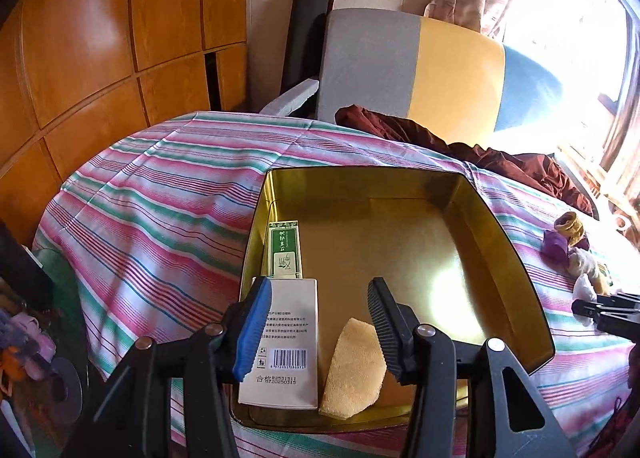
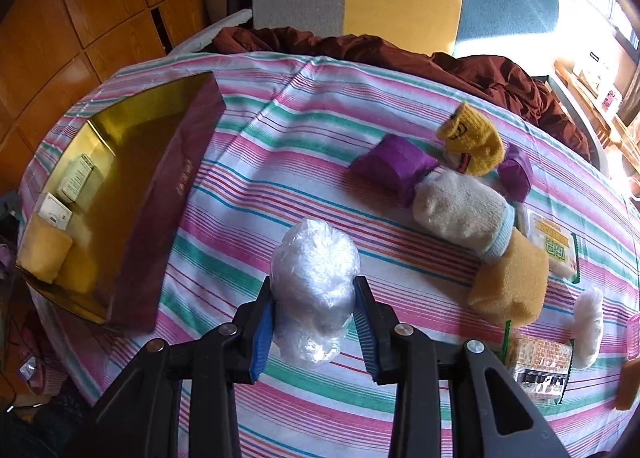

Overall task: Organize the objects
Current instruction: 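Lower the clear plastic bundle into the gold tray and open the right tool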

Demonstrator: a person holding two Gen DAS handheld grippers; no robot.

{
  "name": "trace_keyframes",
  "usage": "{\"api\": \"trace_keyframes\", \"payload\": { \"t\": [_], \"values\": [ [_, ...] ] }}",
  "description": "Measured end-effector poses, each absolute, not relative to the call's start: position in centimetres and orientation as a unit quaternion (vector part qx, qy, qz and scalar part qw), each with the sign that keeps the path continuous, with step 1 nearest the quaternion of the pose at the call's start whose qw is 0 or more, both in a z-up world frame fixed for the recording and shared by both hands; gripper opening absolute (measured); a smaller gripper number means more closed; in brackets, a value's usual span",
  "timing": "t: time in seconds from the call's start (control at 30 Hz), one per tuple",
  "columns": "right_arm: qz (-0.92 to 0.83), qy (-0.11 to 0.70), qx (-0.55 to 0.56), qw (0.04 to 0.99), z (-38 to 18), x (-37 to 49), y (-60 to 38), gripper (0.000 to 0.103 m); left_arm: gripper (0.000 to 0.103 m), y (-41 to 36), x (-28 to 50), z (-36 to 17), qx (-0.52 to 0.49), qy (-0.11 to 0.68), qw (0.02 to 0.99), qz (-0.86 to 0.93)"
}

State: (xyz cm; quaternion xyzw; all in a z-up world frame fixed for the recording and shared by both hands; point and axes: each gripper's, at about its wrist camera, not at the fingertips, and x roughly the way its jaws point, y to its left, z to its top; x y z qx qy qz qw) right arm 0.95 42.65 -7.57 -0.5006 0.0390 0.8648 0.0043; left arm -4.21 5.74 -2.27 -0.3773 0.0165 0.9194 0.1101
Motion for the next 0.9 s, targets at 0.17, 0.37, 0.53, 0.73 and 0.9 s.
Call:
{"api": "trace_keyframes", "payload": {
  "t": [0.17, 0.37, 0.53, 0.73, 0.9],
  "values": [
    [0.887, 0.046, -0.455, -0.058, -3.5, -0.9, 37.5, 0.036, 0.053, 4.3, -4.0, -2.6, -0.382, -0.003, 0.1, 0.919],
    [0.884, 0.028, -0.443, -0.147, -1.9, -4.3, 28.7, 0.036, 0.057, 1.4, -3.8, -2.9, -0.385, -0.026, 0.07, 0.92],
    [0.868, 0.028, -0.466, -0.172, -4.2, -8.1, 22.7, 0.037, 0.057, -0.9, -3.6, -3.6, -0.392, -0.043, 0.051, 0.917],
    [0.84, 0.04, -0.503, -0.2, -7.3, -11.0, 18.6, 0.047, 0.059, -2.1, -3.4, -4.3, -0.399, -0.055, 0.042, 0.915],
    [0.831, 0.051, -0.511, -0.213, -8.1, -10.7, 17.9, 0.049, 0.06, -2.3, -3.5, -4.6, -0.403, -0.059, 0.043, 0.912]
  ]
}}
